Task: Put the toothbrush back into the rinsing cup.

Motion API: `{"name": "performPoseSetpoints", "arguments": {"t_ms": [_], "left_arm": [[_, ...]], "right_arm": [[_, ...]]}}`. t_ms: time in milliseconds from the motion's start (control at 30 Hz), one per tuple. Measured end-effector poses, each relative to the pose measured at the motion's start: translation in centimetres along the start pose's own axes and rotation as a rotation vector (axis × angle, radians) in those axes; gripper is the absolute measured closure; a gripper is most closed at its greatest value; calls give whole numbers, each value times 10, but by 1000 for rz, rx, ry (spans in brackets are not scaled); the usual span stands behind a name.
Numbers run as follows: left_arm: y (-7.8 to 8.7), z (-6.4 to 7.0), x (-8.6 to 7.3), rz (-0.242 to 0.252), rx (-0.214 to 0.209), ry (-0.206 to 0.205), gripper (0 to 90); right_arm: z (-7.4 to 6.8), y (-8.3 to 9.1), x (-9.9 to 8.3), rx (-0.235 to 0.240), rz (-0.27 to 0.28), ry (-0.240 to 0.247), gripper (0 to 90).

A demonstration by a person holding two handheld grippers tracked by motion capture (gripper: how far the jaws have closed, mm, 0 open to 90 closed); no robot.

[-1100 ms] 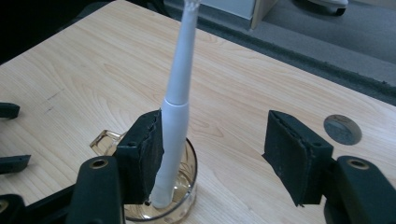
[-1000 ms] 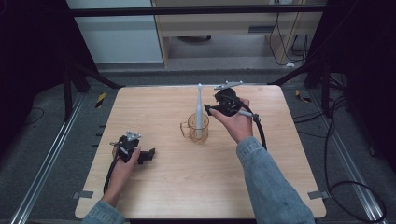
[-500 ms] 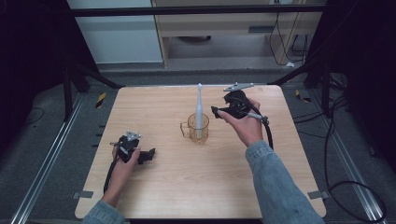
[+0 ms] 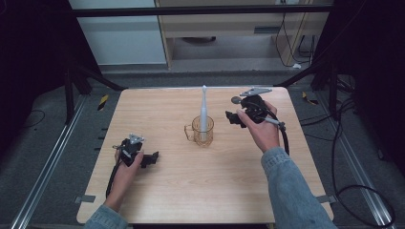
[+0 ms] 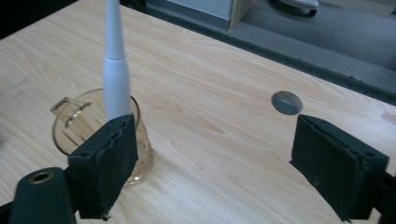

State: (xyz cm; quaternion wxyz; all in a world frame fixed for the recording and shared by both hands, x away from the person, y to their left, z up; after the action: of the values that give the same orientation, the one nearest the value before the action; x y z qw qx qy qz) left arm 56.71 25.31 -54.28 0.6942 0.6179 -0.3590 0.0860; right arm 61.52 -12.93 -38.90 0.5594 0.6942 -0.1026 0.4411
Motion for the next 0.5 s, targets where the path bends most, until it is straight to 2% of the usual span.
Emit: {"name": "performPoseSetpoints", "arguments": {"t_ms": [133,267,333,500], "left_arm": [[0,0,0,0,0,-1,0],[0,0,0,-1,0,-1,0],[0,0,0,0,0,0,0],[0,0,0,0,0,0,0]], "right_arm": [[8,2,-7,-21,-6,18,159],[14,4,-14,-65,25,49,152],[18,5,-19,-85,22,62,147],[25,8,-31,-101,7,69,140]]}}
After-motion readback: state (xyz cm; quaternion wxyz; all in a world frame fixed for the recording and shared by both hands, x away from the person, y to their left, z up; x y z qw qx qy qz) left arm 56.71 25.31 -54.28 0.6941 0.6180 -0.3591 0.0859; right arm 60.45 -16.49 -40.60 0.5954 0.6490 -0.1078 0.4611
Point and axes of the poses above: each handheld gripper's, and its own axes: y roughly backward along the jaws, x roughly out of its top, z roughly to its right, the point moved 5 cm from there along -y, roughly forward along the jaws, and after that the axes turned 8 degrees about -z, right-handed, at the moved point
